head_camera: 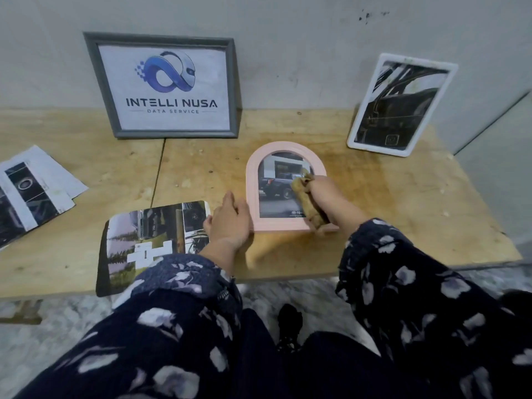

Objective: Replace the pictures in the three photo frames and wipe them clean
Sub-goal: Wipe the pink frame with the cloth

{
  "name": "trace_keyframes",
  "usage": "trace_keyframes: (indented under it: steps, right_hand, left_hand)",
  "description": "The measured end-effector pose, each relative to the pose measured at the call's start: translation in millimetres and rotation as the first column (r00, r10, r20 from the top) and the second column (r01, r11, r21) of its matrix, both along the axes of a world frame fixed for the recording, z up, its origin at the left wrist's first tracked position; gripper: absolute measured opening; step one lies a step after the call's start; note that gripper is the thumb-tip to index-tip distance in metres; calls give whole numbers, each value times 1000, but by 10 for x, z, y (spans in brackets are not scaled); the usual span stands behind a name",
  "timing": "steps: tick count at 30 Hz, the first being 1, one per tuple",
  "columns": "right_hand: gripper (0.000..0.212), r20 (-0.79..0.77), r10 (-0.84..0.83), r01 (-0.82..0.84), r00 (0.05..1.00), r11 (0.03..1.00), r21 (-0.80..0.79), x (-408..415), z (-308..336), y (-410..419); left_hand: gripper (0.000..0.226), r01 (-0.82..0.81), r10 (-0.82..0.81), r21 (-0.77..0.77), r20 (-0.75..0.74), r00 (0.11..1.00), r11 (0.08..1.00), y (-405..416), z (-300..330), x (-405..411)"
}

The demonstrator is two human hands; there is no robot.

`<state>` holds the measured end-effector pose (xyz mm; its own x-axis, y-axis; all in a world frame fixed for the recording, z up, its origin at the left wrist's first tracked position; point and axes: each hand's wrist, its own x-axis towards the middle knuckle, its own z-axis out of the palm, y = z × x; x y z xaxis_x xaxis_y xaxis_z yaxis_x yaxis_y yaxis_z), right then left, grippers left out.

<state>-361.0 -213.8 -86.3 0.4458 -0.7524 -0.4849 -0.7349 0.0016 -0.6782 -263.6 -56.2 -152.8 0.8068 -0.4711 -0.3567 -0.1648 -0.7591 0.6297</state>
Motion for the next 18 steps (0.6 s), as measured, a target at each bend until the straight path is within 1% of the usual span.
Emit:
trace_keyframes:
  steps: [2, 4, 7, 9, 10, 12, 14, 15, 17, 18]
  right_hand:
    - [20, 16, -133, 132, 991, 990, 52, -49, -17, -252]
    - [19, -10, -208, 208, 978, 976, 59, -79, -55, -434]
    - [25, -53, -206, 208, 977, 978, 28, -55, -79, -587]
    - [28, -60, -198, 201, 978, 979, 37, -6, -88, -635]
    - [29, -56, -210, 213, 976, 975, 60, 33, -115, -652]
    - [31, -50, -225, 229, 973, 969, 92, 107, -94, -695]
    - [30, -39, -215, 218, 976, 971, 96, 220, -77, -757]
    - [28, -28, -210, 212, 977, 973, 92, 285, -55, -766]
    - [25, 9, -178, 176, 984, 981, 82, 467, -9, -752]
    - [24, 27, -145, 142, 989, 987, 79, 565, 12, -727]
  left_hand:
    - [46, -58, 54, 60, 74, 996, 997, -102, 125, 5]
    - [40, -86, 77, 128, 73, 994, 988, -270, 221, 53]
    - [48, -81, 81, 238, 12, 997, 968, -557, 256, 131]
    - [51, -140, 157, 235, -52, 986, 962, -708, 234, 116]
    - [52, -189, 208, 196, -81, 975, 962, -749, 221, 105]
    - [50, -323, 325, 42, -171, 930, 945, -792, 198, 126]
    - [40, -464, 415, -130, -286, 864, 876, -759, 197, 217]
    - [36, -520, 447, -187, -326, 833, 833, -721, 205, 284]
    - [33, -613, 502, -245, -390, 772, 751, -596, 228, 459]
    - [34, -635, 517, -266, -400, 757, 725, -532, 248, 538]
